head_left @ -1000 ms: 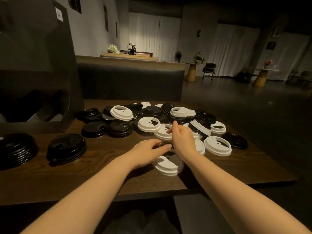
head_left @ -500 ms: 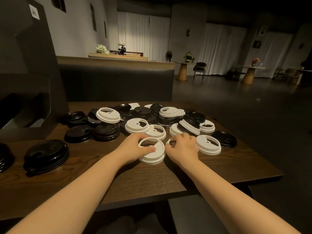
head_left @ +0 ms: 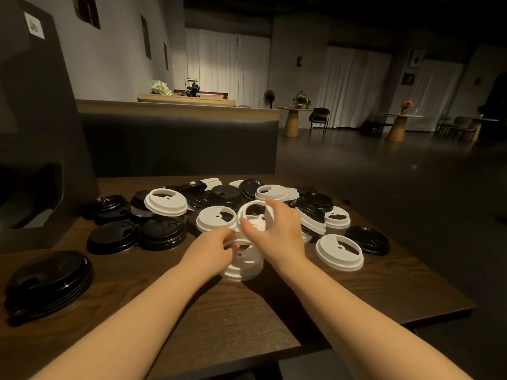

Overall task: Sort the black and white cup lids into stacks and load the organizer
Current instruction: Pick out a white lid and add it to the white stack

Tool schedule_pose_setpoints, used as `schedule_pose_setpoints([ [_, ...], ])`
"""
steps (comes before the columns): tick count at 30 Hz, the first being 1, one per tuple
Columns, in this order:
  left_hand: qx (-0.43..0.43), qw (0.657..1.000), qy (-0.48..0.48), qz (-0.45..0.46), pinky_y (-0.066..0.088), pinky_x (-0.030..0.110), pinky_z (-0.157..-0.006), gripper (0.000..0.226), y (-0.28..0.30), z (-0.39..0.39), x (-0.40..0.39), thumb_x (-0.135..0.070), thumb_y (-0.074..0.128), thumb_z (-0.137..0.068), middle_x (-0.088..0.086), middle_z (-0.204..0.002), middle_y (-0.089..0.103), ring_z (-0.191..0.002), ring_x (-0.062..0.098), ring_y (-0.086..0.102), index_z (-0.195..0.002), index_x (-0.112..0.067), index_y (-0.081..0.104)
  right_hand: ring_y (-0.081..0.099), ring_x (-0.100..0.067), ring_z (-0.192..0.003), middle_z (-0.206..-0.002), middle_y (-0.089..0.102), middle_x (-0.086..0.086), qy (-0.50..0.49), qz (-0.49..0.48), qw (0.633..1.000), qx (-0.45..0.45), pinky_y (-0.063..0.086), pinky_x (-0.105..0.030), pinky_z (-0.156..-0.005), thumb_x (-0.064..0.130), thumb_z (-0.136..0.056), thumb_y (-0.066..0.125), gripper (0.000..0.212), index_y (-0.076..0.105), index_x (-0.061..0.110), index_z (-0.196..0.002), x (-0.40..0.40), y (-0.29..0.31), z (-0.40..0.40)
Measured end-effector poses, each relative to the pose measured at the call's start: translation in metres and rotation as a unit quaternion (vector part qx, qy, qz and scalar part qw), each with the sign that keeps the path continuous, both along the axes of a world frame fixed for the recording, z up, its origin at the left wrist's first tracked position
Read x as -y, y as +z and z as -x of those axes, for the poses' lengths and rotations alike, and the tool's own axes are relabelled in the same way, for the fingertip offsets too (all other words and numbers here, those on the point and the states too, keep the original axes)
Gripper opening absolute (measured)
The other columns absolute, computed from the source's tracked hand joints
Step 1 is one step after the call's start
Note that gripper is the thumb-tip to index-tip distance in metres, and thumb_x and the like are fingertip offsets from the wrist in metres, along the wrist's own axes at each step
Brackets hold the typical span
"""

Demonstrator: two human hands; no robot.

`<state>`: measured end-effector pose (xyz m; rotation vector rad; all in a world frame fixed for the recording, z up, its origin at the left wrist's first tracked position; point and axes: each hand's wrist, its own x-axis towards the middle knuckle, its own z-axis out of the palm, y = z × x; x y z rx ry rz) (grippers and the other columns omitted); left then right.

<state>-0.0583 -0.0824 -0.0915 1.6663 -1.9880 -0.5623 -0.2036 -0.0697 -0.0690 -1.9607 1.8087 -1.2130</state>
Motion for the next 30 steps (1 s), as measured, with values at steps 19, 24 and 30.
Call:
schedule_pose_setpoints([
  [19,-0.415,0.893,0.171,-0.015,0.044,0.034,-0.101,0.058,0.003,-0.020,-0.003,-0.010,0.064,-0.089,0.006,-0.137,0.055,-0.122,0.021,0.053,-0.143,-0.011,0.043,0.030,0.002,-0.124,-0.139,0.036,0.012,0.122,0.002,0.990,0.070,0.029,-0.018,-0.101,0.041,-0.077,0.075,0.079,0.033,0.025,-0.142,-0.005,-0.023,-0.018],
  [24,-0.593,0.787,0.072,-0.155,0.053,0.044,-0.094,0.032,0.009,-0.023,-0.006,-0.021,0.064,-0.090,0.009,-0.116,0.070,-0.106,0.024,0.067,-0.121,-0.014,0.066,0.031,0.003,-0.120,-0.139,0.039,0.010,0.160,0.019,0.986,0.045,0.030,-0.018,-0.101,0.036,-0.075,0.078,0.080,0.035,0.023,-0.140,-0.010,-0.021,-0.019],
  [30,-0.662,0.717,0.046,-0.214,0.060,0.042,-0.073,0.029,0.013,-0.021,-0.009,-0.022,0.048,-0.099,0.010,-0.110,0.072,-0.093,0.022,0.072,-0.121,-0.012,0.064,0.033,-0.006,-0.131,-0.144,0.037,0.008,0.178,0.025,0.983,0.020,0.033,-0.025,-0.107,0.036,-0.075,0.078,0.083,0.032,0.024,-0.143,-0.012,-0.018,-0.020],
])
